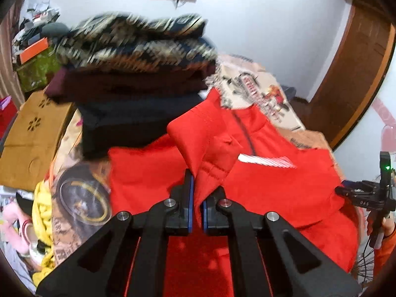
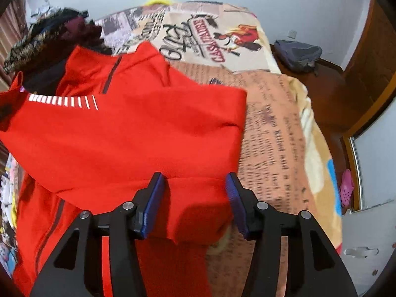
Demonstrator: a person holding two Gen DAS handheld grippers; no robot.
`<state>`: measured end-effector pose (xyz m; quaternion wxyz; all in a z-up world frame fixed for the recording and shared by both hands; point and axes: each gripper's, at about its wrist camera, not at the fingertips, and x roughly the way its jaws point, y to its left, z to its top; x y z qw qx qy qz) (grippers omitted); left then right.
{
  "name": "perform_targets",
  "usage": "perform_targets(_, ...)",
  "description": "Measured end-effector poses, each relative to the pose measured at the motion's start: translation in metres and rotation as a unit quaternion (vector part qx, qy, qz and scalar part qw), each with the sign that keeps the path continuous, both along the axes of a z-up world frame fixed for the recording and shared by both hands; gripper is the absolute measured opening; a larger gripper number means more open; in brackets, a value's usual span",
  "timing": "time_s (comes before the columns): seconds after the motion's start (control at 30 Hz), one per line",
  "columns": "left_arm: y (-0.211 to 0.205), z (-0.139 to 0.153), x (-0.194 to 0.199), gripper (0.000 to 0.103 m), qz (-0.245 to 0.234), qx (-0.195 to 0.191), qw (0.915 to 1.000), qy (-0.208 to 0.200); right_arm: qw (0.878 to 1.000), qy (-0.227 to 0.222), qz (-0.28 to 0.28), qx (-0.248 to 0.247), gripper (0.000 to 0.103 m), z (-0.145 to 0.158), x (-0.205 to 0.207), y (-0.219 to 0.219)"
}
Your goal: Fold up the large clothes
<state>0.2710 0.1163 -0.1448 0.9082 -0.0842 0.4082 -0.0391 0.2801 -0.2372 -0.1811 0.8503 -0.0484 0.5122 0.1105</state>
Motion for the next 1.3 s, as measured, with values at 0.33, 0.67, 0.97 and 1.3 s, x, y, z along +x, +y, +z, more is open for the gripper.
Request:
perform_targets(0.33,0.043,-0.068,-0.026,0.005,0.058,0.007,0.9959,0.069,1.000,0.002,0.006,-0.006,0.062,0.000,-0.005,0.002)
perform_targets(0.67,0.056,-0.095,-0.049,0.010,0.080,0.034,0.9909,0.103,1.000,0.006,0.010,-0.009,0.062,0.004,-0.004,0.004)
perform_targets(0.97,0.065,-0.102,-0.057,0.052,0.101,0.091,0.9807,0.141,0.999,0.028,-0.009,0.022,0.063,0.004,0.000,-0.003)
perform_targets(1.3,0.038,-0.010,-0.029,0.056,0.061,0.082,0.9944,0.028,0.998,-0.048,0.026,0.029,0.063,0.061,0.017,0.016)
